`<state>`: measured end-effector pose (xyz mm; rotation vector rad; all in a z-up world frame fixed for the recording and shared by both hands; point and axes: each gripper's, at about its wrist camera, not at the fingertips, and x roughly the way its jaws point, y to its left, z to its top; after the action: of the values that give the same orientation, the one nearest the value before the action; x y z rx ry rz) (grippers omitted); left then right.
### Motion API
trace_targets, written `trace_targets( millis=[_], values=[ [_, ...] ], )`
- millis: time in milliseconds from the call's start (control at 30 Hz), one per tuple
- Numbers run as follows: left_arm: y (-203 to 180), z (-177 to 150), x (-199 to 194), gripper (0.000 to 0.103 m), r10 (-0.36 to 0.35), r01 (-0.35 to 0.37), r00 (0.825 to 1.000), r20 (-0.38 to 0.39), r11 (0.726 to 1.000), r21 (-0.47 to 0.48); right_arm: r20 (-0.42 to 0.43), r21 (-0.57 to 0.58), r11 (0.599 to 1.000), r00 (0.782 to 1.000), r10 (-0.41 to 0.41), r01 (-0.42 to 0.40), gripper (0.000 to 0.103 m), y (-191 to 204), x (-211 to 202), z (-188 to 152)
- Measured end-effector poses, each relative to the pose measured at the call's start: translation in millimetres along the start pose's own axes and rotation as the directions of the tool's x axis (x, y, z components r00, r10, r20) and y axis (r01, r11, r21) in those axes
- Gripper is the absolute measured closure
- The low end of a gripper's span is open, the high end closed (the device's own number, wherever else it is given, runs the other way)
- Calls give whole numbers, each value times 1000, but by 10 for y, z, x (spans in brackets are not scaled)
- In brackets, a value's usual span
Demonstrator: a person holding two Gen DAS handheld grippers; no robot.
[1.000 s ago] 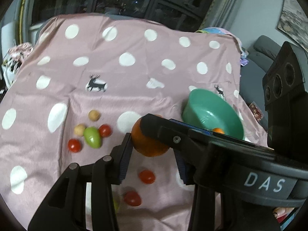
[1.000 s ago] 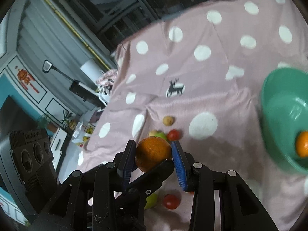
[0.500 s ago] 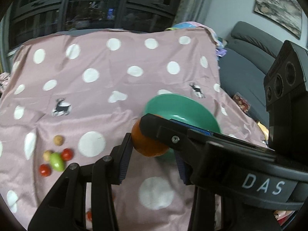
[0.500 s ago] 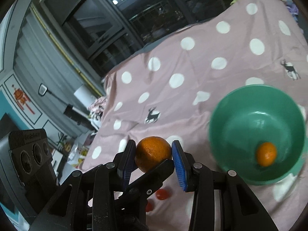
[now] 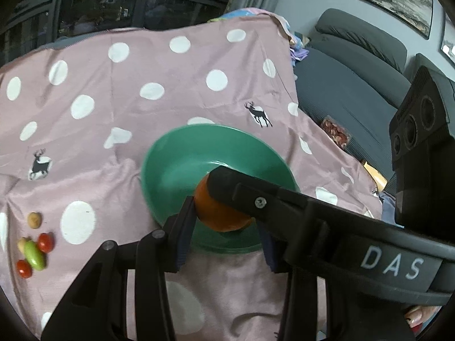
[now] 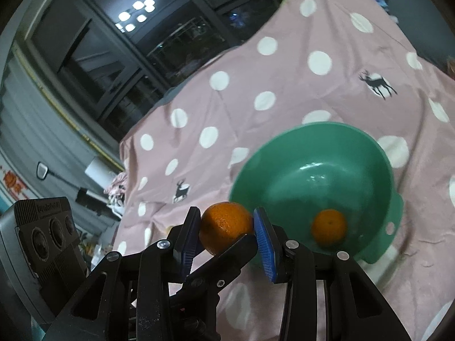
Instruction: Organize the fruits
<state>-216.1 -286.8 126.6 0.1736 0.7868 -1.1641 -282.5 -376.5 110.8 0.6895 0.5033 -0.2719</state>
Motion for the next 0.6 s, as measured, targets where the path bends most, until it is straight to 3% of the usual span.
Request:
trace_targets(
  millis=[600],
  values=[
    [-150, 69, 323, 62, -35, 36, 998, -51, 999, 17, 5, 103, 993, 999, -50, 50, 61, -374, -37, 60]
  ],
)
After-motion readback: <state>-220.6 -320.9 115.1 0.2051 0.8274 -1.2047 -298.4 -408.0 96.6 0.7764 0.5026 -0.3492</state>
